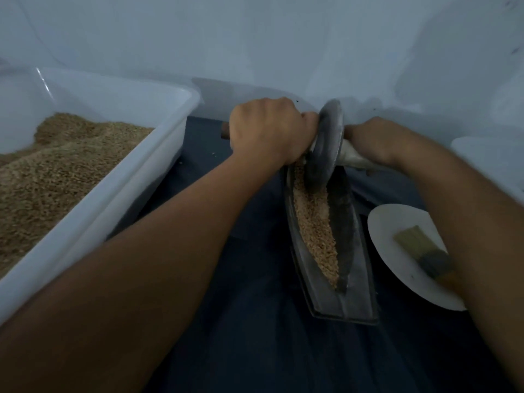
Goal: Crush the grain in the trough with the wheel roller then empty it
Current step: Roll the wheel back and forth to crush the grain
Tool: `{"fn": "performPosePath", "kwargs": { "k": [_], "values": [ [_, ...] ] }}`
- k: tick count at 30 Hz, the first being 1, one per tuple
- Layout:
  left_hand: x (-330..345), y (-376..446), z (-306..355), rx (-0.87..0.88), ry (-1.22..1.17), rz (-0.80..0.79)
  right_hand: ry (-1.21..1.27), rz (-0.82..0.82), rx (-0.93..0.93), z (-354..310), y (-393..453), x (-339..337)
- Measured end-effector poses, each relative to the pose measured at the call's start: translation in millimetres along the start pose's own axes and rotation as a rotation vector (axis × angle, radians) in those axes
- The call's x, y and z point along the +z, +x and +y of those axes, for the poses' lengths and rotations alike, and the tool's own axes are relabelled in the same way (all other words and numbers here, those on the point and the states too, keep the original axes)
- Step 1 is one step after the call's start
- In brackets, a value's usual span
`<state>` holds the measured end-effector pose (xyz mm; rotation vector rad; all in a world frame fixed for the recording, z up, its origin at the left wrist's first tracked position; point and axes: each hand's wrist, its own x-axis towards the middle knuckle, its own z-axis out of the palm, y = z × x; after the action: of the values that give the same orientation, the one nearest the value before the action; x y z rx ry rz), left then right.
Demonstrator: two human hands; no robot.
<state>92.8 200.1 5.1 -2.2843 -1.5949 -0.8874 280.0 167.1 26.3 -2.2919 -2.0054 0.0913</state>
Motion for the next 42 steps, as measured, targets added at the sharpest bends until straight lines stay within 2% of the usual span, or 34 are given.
{"fn": "performPosePath", "kwargs": {
  "k": [5,11,16,22,26,32,38,42],
  "values": [
    [-4,-3,4,0.026,0.018,0.012,0.090,0.024,0.030,4,-6,8],
    [-8,-17,3,0.007,0.029,0.030,0.078,0.064,0.036,6,-16,10],
    [-12,-26,3,-0.012,0.040,0.026,0.126,0.204,0.138,2,-29,14],
    [-17,-39,2,0.010,0.060,0.023,0.057,0.353,0.148,-1,-44,22],
    [-21,-45,1,-0.003,0.050,0.001,0.018,0.401,0.135,-5,-51,22],
    [-30,-60,6,0.039,0.079,0.081,0.045,0.488,0.155,-4,-72,31],
    [-37,-72,5,0.034,0.076,0.052,0.033,0.597,0.155,-13,-90,36],
    [-45,-81,9,0.061,0.085,0.087,0.088,0.658,0.145,-12,-101,42]
  ]
}}
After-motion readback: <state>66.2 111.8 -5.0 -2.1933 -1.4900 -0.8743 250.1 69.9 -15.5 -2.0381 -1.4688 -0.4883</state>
